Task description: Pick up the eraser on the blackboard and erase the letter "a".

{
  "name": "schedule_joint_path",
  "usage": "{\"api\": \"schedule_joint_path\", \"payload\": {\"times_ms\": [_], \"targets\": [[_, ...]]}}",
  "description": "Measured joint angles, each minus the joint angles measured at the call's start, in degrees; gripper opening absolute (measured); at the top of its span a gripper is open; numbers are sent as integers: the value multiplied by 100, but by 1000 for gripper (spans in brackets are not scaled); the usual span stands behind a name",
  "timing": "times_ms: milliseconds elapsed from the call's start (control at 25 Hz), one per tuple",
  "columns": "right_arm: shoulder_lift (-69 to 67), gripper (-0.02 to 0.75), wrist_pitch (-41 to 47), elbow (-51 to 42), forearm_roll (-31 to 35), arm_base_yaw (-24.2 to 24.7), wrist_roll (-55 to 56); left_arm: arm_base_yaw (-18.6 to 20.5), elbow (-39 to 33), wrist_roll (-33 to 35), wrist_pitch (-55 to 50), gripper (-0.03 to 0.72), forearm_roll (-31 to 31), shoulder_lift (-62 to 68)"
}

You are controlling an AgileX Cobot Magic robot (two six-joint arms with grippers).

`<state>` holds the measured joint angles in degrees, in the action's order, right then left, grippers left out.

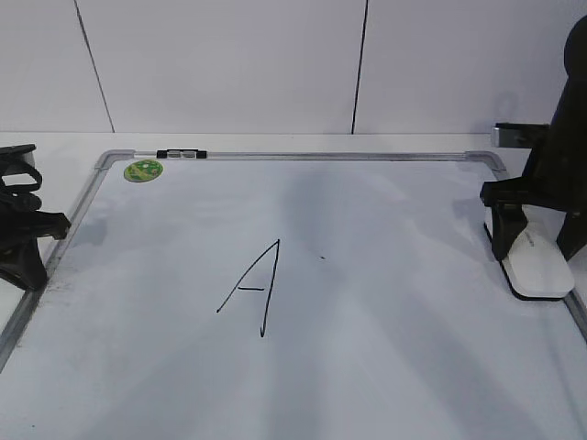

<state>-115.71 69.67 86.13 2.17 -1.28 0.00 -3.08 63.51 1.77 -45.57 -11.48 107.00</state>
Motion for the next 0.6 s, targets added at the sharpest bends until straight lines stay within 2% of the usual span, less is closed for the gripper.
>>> {"api": "schedule_joint_path", "payload": {"times_ms": [600], "targets": [[12, 655, 0, 122, -96, 0, 0, 0, 0, 0, 0, 14, 0, 0]]}}
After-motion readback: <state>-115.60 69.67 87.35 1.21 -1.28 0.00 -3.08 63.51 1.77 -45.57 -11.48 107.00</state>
